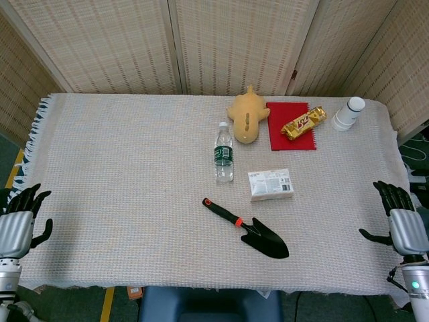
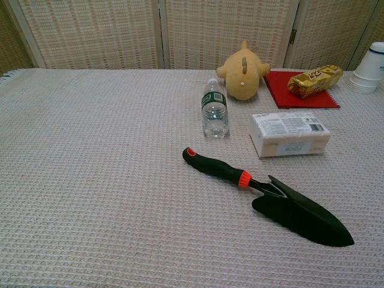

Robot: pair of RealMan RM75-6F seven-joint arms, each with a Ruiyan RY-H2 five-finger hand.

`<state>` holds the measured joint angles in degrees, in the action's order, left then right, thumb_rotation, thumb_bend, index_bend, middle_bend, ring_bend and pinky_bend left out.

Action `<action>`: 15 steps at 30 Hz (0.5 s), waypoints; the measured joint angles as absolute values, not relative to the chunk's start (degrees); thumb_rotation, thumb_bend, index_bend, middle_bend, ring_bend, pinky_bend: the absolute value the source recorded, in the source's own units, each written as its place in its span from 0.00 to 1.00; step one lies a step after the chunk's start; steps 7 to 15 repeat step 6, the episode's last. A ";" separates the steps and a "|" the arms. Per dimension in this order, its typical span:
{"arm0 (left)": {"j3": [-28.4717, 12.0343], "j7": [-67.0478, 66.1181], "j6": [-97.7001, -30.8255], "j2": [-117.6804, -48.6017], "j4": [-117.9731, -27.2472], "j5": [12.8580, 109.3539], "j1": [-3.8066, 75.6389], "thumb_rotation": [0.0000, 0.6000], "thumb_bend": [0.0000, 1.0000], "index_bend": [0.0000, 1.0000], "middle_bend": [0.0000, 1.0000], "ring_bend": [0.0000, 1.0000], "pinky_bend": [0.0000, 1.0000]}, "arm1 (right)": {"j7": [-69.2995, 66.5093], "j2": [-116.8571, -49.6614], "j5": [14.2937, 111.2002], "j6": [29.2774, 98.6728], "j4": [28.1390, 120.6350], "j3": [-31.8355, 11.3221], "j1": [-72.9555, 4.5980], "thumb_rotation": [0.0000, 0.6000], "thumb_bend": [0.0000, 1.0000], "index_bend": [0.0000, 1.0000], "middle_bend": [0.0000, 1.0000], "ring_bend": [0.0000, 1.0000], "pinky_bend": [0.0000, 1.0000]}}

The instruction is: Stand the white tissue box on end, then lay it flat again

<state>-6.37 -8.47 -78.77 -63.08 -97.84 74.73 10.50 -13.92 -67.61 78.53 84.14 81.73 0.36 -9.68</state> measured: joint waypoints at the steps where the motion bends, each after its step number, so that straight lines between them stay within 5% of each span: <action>1: -6.37 -8.56 -78.73 -63.17 -97.67 74.72 10.55 1.00 0.48 0.16 0.00 0.00 0.09 | -13.97 -67.25 78.55 84.30 81.90 0.14 -9.43 1.00 0.00 0.00 0.04 0.05 0.00; 15: -6.42 -8.79 -78.39 -63.52 -97.14 74.37 10.76 1.00 0.48 0.16 0.00 0.00 0.09 | -15.04 -65.97 78.92 84.11 82.88 -0.98 -8.44 1.00 0.00 0.00 0.04 0.05 0.00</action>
